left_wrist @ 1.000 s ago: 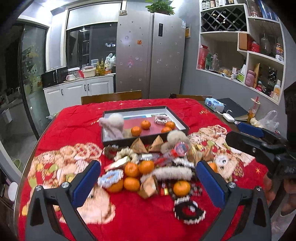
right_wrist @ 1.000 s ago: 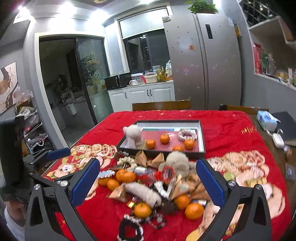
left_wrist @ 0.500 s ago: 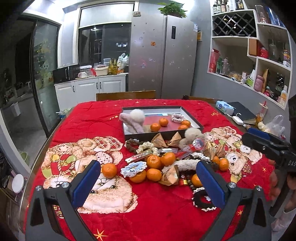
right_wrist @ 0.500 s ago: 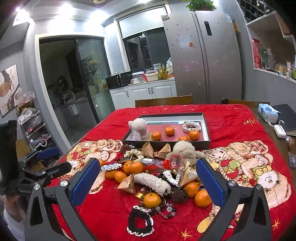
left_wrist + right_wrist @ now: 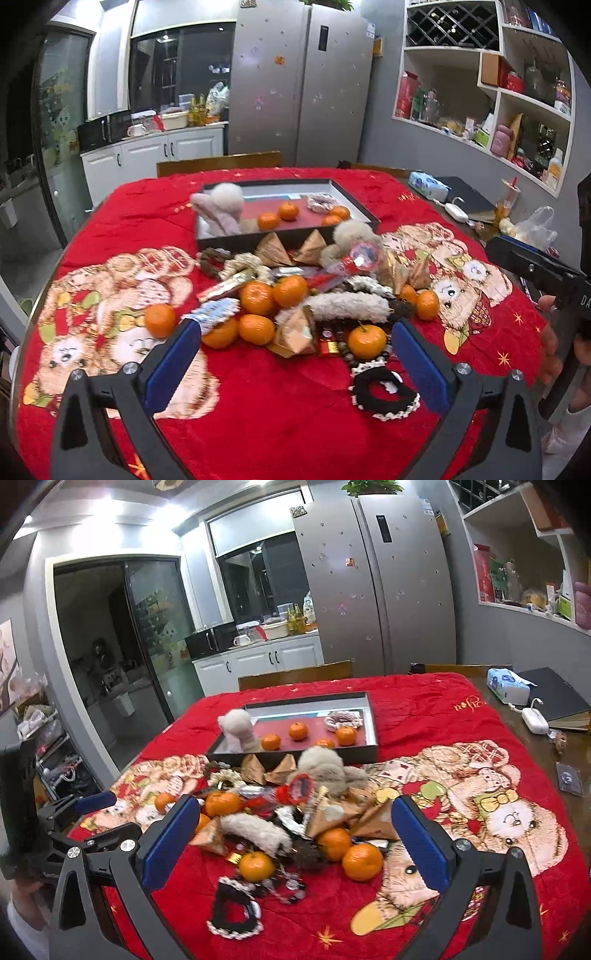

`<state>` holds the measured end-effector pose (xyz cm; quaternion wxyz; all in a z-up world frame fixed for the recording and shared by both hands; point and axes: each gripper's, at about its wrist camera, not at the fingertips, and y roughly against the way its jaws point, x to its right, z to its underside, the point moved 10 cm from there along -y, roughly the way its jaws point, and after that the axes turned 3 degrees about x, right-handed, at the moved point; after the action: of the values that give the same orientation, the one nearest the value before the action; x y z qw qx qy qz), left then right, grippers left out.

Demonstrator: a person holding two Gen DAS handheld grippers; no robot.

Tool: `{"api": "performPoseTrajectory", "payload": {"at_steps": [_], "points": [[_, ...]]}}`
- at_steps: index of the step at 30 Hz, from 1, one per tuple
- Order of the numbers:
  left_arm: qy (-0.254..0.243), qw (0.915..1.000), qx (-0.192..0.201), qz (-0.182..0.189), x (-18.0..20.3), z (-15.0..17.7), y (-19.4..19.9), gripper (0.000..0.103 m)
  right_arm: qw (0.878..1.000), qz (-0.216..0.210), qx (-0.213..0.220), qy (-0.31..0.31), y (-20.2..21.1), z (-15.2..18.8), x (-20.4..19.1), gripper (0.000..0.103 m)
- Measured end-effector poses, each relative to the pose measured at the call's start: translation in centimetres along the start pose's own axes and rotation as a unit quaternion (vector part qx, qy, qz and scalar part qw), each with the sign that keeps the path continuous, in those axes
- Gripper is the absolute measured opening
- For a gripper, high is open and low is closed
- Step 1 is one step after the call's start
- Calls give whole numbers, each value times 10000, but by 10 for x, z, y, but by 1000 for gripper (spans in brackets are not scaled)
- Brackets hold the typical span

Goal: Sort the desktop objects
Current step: 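Grasp a mandarin with the right gripper while the left gripper grasps another mandarin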

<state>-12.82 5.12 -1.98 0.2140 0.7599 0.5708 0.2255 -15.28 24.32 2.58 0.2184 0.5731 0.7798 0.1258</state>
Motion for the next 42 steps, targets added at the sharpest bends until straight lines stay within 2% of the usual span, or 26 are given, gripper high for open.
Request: {"api": "performPoseTrajectory", "payload": {"at_steps": [9, 13, 19, 21, 24, 26, 33, 42], "points": [[-171, 9984, -360, 392, 39, 19, -43, 103, 9992, 85, -164, 356, -10, 20, 18, 103], [-335, 9969, -578, 417, 52, 28, -63, 103, 9978, 244, -311, 538, -21, 33, 27, 103], [-365, 9955, -750, 443, 60, 32, -83, 103, 9969, 235, -568, 483, -39, 48, 42, 103], [-355, 9945, -880, 451, 60, 35, -92, 103, 9968, 202, -655, 408, -45, 53, 46, 96], [-363, 9934, -972, 491, 61, 39, -100, 103, 9963, 87, -817, 243, -55, 61, 51, 93], [-435, 9939, -920, 435, 62, 39, -103, 102, 9957, 35, -897, 229, -60, 67, 51, 93], [-639, 9941, -853, 222, 65, 34, -113, 92, 9922, -55, -1228, 227, -80, 89, 51, 78], [-658, 9943, -805, 227, 67, 35, -117, 92, 9901, -200, -1390, -3, -89, 94, 58, 76]]}}
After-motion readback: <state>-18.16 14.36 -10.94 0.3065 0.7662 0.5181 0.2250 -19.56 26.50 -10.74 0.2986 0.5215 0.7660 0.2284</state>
